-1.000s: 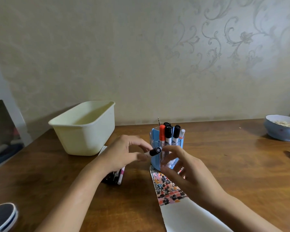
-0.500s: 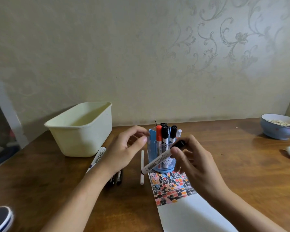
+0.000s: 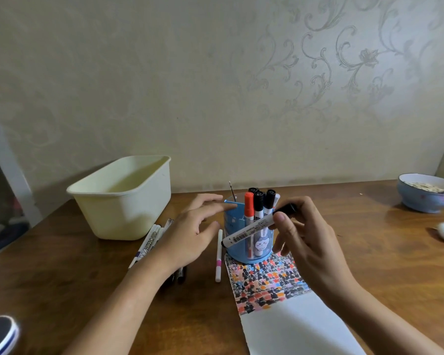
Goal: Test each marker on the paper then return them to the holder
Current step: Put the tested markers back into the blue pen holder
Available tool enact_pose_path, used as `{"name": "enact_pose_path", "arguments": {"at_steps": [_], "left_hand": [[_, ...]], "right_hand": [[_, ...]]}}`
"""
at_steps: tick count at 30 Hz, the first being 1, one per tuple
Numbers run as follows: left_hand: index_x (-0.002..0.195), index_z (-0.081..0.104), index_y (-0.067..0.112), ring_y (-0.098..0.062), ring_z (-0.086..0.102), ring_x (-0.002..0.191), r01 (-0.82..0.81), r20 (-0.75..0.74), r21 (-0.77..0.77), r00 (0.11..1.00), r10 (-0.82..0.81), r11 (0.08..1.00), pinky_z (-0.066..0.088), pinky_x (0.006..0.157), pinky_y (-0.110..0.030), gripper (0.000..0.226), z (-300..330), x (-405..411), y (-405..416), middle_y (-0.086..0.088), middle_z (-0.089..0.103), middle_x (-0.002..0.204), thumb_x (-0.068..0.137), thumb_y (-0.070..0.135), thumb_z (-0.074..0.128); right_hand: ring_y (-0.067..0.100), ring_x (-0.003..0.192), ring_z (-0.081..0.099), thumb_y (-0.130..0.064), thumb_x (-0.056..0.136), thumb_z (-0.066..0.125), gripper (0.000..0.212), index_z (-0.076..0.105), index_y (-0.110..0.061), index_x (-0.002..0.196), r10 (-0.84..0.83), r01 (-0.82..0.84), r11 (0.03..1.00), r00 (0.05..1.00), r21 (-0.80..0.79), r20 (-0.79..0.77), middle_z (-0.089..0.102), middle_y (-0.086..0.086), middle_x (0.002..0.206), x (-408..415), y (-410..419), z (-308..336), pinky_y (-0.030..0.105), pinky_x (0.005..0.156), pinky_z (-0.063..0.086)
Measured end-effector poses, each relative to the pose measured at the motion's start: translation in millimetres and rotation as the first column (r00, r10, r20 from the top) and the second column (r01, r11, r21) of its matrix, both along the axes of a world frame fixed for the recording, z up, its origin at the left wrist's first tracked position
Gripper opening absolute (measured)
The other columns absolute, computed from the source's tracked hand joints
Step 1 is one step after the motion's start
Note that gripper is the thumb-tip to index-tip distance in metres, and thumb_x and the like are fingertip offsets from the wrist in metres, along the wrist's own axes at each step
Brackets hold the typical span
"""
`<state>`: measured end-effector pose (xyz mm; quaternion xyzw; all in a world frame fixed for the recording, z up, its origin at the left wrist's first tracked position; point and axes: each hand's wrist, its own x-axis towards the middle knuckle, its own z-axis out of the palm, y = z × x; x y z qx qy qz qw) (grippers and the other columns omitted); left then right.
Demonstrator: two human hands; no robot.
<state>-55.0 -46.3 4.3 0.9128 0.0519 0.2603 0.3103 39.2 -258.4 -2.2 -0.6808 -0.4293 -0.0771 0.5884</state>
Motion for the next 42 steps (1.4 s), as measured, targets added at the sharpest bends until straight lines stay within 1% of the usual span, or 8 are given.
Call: {"name": "enact_pose_path", "arguments": {"at_steps": [2, 5, 8, 12, 17, 27, 35, 42], "left_hand": [[0.132, 0.049, 0.054, 0.008, 0.043, 0.122, -0.006, 0.023, -0.013, 1.000, 0.006, 1.000, 0.038, 0.097, -0.013, 0.054, 2, -1, 1, 0.030, 0.041, 0.135, 0.098, 0.012, 0.055], [0.140, 0.047, 0.046, 0.011, 0.043, 0.119, -0.049, 0.008, 0.013, 0.999, 0.049, 0.999, 0.041, 0.097, -0.016, 0.054, 0, -1, 4, 0.029, 0.039, 0.136, 0.098, 0.013, 0.056], [0.134, 0.056, 0.037, 0.003, 0.045, 0.123, -0.053, -0.004, 0.038, 0.999, 0.053, 0.998, 0.044, 0.102, -0.023, 0.045, -1, 0, 4, 0.023, 0.043, 0.138, 0.097, 0.010, 0.058], [0.125, 0.064, 0.037, 0.001, 0.045, 0.123, -0.032, 0.032, 0.015, 0.999, 0.031, 0.999, 0.043, 0.101, -0.020, 0.043, 2, 0, 4, 0.020, 0.048, 0.132, 0.096, 0.007, 0.058], [0.116, 0.069, 0.036, 0.003, 0.046, 0.122, -0.019, 0.027, 0.013, 0.999, 0.019, 1.000, 0.044, 0.097, -0.017, 0.037, 2, 0, 3, 0.021, 0.051, 0.129, 0.096, 0.007, 0.058], [0.112, 0.073, 0.040, 0.003, 0.048, 0.119, 0.055, 0.029, -0.031, 0.998, -0.054, 0.998, 0.043, 0.087, -0.006, 0.038, 5, -3, 5, 0.022, 0.054, 0.119, 0.096, 0.008, 0.059], [0.111, 0.074, 0.039, -0.003, 0.054, 0.115, 0.086, 0.022, -0.056, 0.996, -0.085, 0.995, 0.048, 0.096, -0.021, 0.039, 5, -3, 6, 0.018, 0.053, 0.119, 0.094, 0.006, 0.063], [0.109, 0.075, 0.036, -0.001, 0.054, 0.114, 0.108, 0.004, -0.056, 0.994, -0.108, 0.993, 0.046, 0.096, -0.021, 0.038, 7, -4, 4, 0.017, 0.051, 0.120, 0.095, 0.004, 0.060]], "right_hand": [[0.012, 0.067, 0.069, -0.049, 0.089, 0.049, 0.038, 0.053, -0.016, 0.108, -0.006, 0.005, 1.000, 1.000, 0.026, 0.013, 0.069, -0.007, 0.092, 1, -1, 3, 0.023, 0.057, 0.055], [0.015, 0.063, 0.068, -0.042, 0.091, 0.049, 0.032, 0.052, -0.014, 0.107, -0.021, 0.018, 0.996, 0.999, 0.086, 0.033, 0.068, -0.007, 0.090, 3, -2, 7, 0.021, 0.054, 0.053], [0.017, 0.060, 0.066, -0.038, 0.094, 0.049, 0.025, 0.050, -0.016, 0.105, -0.055, 0.048, 0.988, 0.998, 0.150, 0.043, 0.066, -0.007, 0.088, 6, -5, 12, 0.023, 0.051, 0.052], [0.018, 0.059, 0.065, -0.036, 0.095, 0.050, 0.020, 0.047, -0.018, 0.106, -0.103, 0.090, 0.974, 0.993, 0.208, 0.052, 0.064, -0.012, 0.090, 13, -9, 18, 0.027, 0.049, 0.051], [0.018, 0.064, 0.066, -0.036, 0.096, 0.051, 0.012, 0.047, -0.032, 0.107, -0.146, 0.129, 0.969, 0.987, 0.211, 0.064, 0.061, -0.016, 0.096, 18, -8, 20, 0.031, 0.050, 0.052], [0.016, 0.068, 0.068, -0.022, 0.102, 0.052, 0.036, 0.046, -0.039, 0.133, -0.214, 0.186, 0.962, 0.968, 0.201, 0.128, 0.062, -0.024, 0.104, 17, -5, 26, 0.037, 0.056, 0.055], [0.006, 0.067, 0.068, -0.032, 0.097, 0.057, 0.027, 0.043, -0.033, 0.120, -0.225, 0.213, 0.973, 0.956, 0.084, 0.189, 0.071, -0.008, 0.100, 19, 11, 23, 0.038, 0.059, 0.061], [0.003, 0.069, 0.069, -0.026, 0.099, 0.058, 0.029, 0.052, -0.033, 0.126, -0.056, 0.097, 0.984, 0.965, -0.152, 0.255, 0.072, -0.011, 0.112, 7, 23, 12, 0.035, 0.065, 0.062]]}}
